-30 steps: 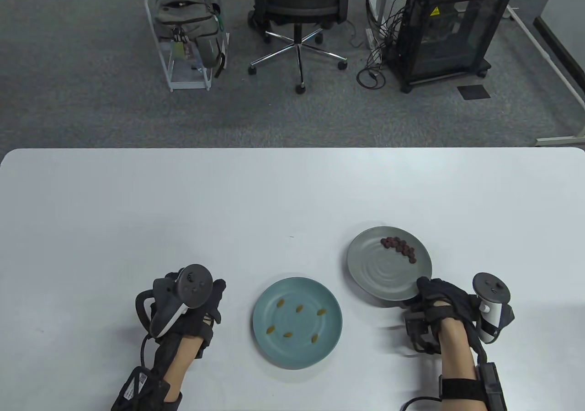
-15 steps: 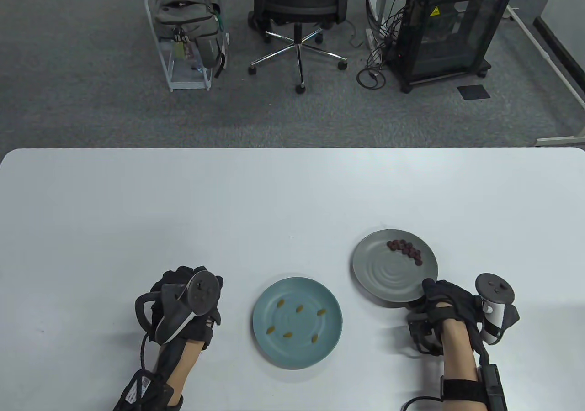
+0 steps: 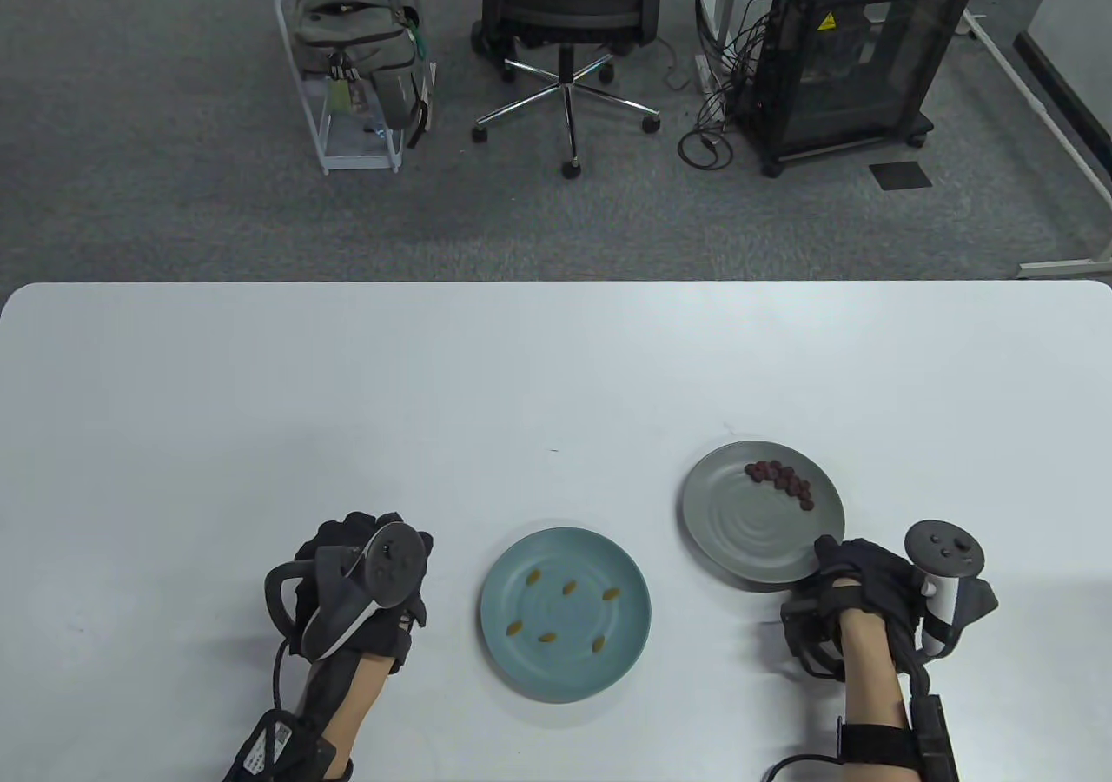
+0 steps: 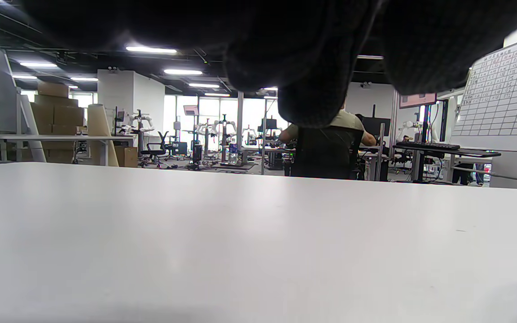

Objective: Pick raisins with hand pinch into plate

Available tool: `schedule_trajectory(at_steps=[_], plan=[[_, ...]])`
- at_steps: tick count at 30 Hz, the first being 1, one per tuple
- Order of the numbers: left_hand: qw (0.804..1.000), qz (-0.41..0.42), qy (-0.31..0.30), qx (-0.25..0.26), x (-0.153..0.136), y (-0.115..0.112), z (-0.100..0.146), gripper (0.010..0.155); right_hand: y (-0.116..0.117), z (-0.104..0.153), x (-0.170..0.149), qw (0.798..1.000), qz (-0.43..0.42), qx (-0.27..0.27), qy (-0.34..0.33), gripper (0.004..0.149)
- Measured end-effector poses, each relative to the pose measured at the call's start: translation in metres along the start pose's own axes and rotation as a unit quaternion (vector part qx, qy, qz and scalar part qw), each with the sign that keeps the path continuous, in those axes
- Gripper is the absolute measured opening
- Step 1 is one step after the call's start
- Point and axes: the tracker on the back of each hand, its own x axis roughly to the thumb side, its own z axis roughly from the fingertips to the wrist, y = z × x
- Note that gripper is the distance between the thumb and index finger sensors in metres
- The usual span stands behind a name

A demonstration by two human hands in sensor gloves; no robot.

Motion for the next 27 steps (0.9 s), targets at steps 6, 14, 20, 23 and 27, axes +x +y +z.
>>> schedule_trajectory(at_steps=[6,14,20,23,27], plan=[[1.0,0.01,-0.001,-0.007,-0.001,-0.001,0.0,0.054,0.0,0.002,0.002,0.999,0.029,-0.021,0.0,0.052],[1.0,0.012,0.0,-0.004,-0.001,-0.001,0.0,0.054,-0.004,0.004,0.005,0.993,0.1,-0.066,-0.01,0.05],[1.0,0.008,-0.003,0.005,0.0,0.002,0.002,0.054,-0.01,0.014,0.014,0.983,0.146,-0.105,-0.035,0.054],[1.0,-0.001,-0.006,0.013,0.0,0.003,0.003,0.055,-0.014,0.03,0.028,0.97,0.167,-0.145,-0.101,0.059],[1.0,0.0,-0.016,0.018,0.0,0.003,0.002,0.059,-0.008,0.063,0.056,0.935,0.171,-0.162,-0.265,0.061]])
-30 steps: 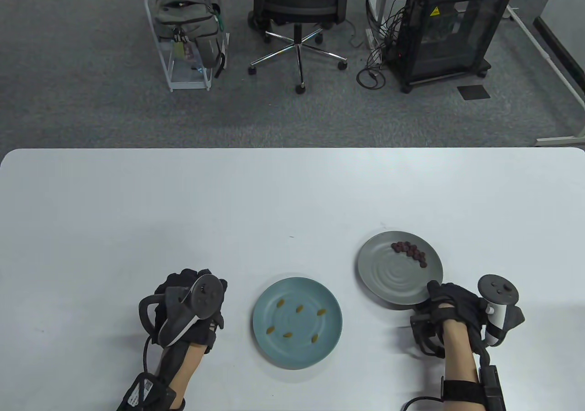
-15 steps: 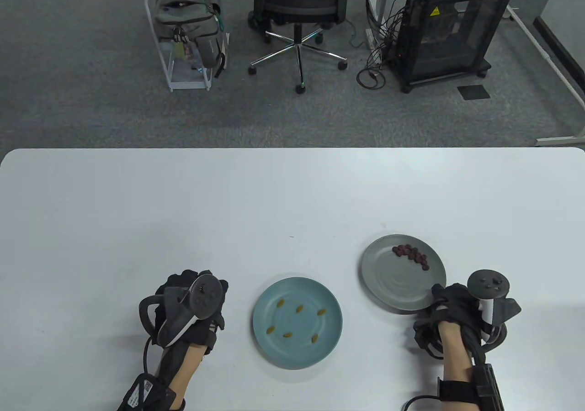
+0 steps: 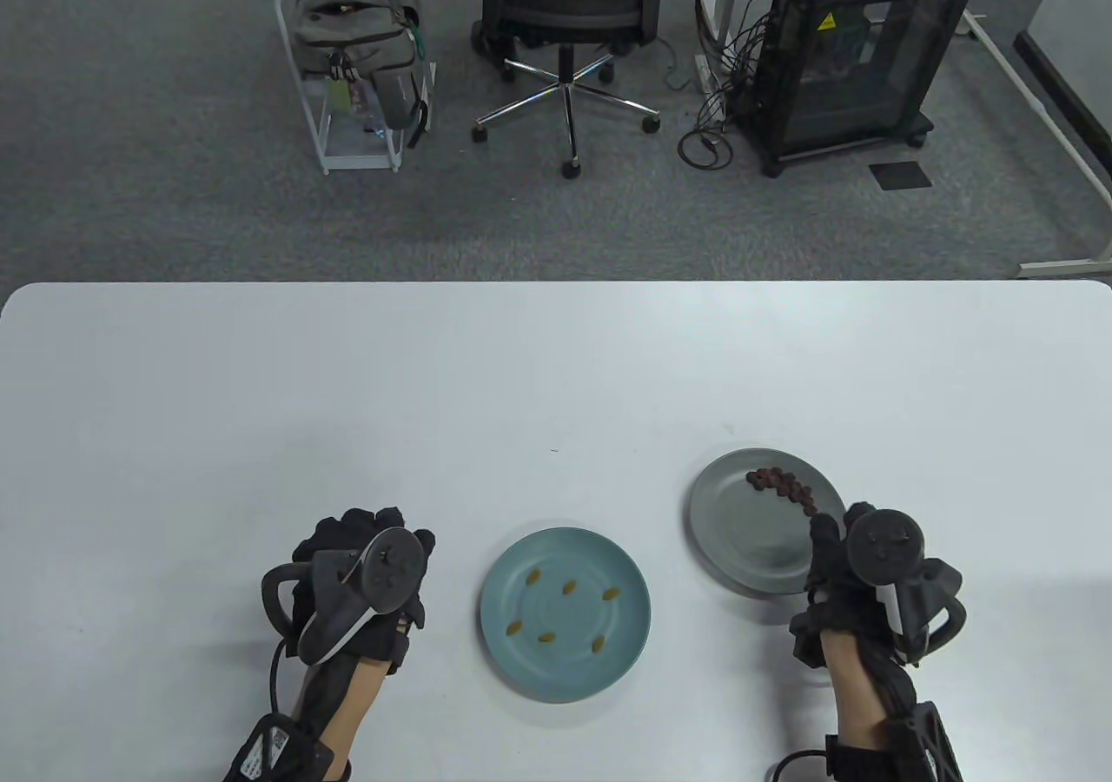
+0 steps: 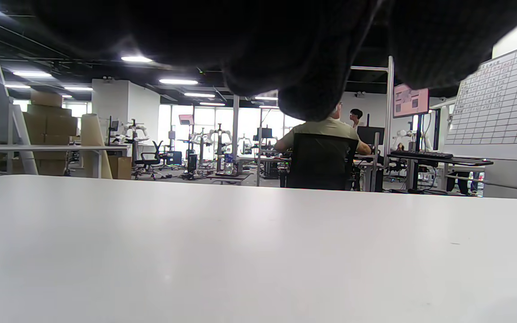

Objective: Pick raisins with hand pinch into plate

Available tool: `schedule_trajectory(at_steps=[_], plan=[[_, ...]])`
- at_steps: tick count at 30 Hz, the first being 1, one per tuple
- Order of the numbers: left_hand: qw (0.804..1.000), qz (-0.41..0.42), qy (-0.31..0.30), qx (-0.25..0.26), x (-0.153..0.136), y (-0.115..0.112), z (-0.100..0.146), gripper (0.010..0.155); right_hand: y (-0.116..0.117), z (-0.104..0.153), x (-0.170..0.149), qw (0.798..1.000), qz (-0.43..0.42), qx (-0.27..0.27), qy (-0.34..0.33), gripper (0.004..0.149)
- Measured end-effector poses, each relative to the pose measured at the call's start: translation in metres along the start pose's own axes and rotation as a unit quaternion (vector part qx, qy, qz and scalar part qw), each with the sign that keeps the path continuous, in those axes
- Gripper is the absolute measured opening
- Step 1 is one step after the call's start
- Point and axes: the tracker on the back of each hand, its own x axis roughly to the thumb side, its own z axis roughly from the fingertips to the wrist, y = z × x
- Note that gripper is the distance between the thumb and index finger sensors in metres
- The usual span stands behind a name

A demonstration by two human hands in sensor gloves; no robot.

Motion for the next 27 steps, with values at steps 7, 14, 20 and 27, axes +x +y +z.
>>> schedule_trajectory(at_steps=[7,14,20,27], plan=[[0.999,-0.034,-0.023,0.019,0.005,0.005,0.003,0.067,-0.013,0.04,0.058,0.976,-0.03,-0.039,-0.21,0.071],[0.999,-0.034,-0.017,-0.035,0.003,-0.002,0.005,0.089,-0.006,0.058,0.079,0.954,0.008,-0.002,-0.3,0.08],[0.995,-0.026,-0.027,-0.093,0.001,-0.01,0.003,0.089,0.004,0.057,0.079,0.957,0.052,0.032,-0.284,0.084],[0.993,-0.028,-0.03,-0.108,0.002,-0.012,0.003,0.088,0.007,0.057,0.079,0.961,0.054,0.041,-0.267,0.084]])
